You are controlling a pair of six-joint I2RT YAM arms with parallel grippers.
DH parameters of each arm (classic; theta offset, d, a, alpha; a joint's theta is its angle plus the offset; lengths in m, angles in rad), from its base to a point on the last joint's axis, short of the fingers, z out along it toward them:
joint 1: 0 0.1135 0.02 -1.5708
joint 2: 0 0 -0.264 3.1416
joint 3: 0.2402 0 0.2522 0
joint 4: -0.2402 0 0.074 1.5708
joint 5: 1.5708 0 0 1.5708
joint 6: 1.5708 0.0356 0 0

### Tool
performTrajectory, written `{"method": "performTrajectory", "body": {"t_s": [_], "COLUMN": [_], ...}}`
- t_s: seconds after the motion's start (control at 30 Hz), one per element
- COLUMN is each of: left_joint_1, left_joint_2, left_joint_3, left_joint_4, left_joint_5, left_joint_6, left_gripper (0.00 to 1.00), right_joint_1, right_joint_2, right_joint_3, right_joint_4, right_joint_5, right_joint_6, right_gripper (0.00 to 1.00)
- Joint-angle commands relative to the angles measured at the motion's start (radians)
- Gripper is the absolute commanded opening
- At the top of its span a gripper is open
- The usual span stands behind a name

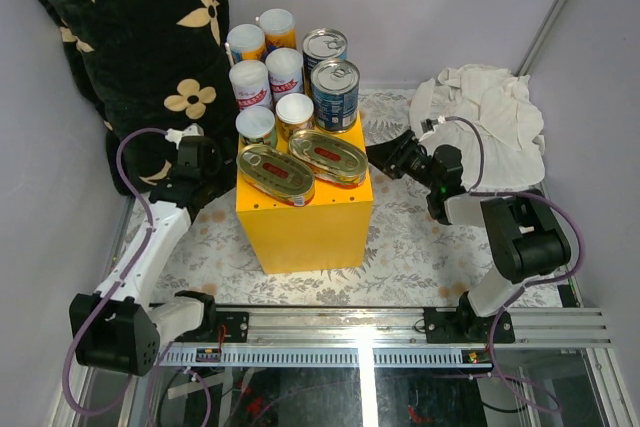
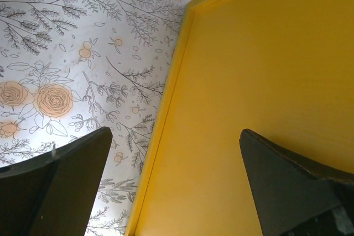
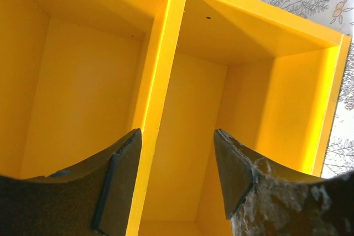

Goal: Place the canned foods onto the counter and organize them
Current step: Adjust the counter at the center of the board.

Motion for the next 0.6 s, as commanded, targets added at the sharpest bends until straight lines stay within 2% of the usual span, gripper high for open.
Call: {"method": "performTrajectory", "body": {"t_s": [0.0, 0.33, 0.57], "left_joint_1": [-0.05, -0.17, -0.209], "left_joint_2": [0.061, 0.178, 0.237], "left_joint_3": [0.035, 0.098, 0.141], "left_joint_4": [0.072, 0.064, 0.06], "left_joint_5": [-0.033, -0.121, -0.147], "left_joint_6": [-0.052, -0.091, -0.099], "left_gripper": [1.0, 1.0, 1.0], "right_joint_1": [0.037, 0.065, 0.066], "right_joint_2": [0.058, 0.112, 0.13], "right_joint_3": [0.056, 0.098, 0.085], "right_joint_4": [0.166, 0.228, 0.29], "right_joint_5": [-0.034, -0.06, -0.071], "right_joint_6": [0.062, 0.116, 0.158], "right_gripper": [0.59, 0.53, 0.47]}}
